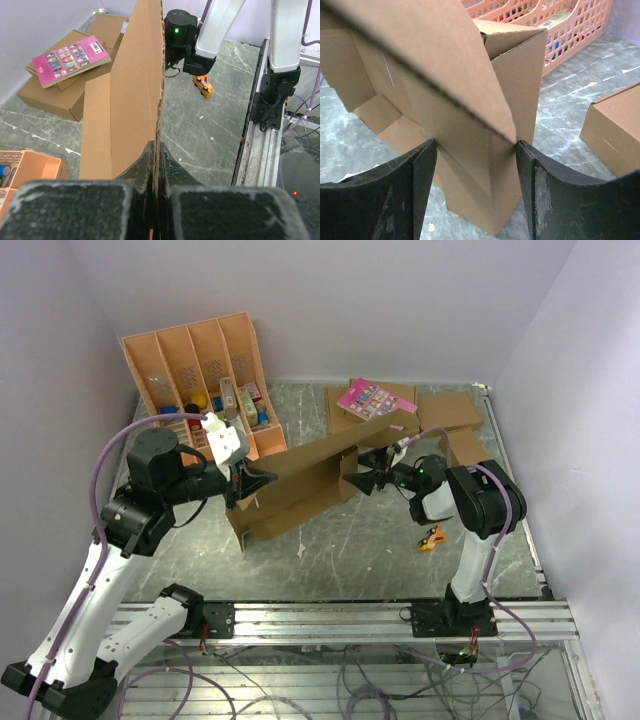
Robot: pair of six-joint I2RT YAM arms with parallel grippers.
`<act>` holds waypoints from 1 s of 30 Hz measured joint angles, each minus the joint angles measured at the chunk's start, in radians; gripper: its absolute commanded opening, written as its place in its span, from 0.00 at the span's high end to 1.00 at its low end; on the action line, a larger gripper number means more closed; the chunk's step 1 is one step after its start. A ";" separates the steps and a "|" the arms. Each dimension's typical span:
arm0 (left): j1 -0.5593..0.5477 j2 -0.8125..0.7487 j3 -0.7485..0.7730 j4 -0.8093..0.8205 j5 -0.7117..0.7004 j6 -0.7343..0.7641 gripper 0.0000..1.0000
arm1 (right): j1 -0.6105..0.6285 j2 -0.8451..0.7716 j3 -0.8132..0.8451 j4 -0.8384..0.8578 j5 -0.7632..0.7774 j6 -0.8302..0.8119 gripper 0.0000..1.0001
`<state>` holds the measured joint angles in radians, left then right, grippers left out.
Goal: Fold the paper box
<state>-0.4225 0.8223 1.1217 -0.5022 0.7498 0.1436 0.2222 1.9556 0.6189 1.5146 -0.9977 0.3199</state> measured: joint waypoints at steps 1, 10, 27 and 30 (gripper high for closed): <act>0.000 0.000 -0.002 0.004 0.001 -0.003 0.93 | 0.010 0.000 -0.007 0.002 0.017 -0.008 0.35; 0.000 -0.002 -0.018 0.027 0.012 -0.022 0.93 | 0.046 0.001 -0.028 0.005 0.158 -0.070 0.62; 0.000 -0.026 -0.038 0.045 0.011 -0.046 0.93 | 0.048 0.100 -0.015 0.019 0.188 -0.058 0.62; 0.000 -0.022 -0.039 0.051 0.012 -0.047 0.93 | 0.048 0.102 -0.002 0.019 0.197 -0.066 0.52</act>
<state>-0.4225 0.8005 1.0832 -0.4515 0.7616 0.0971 0.2703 2.0579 0.6174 1.5333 -0.8009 0.2539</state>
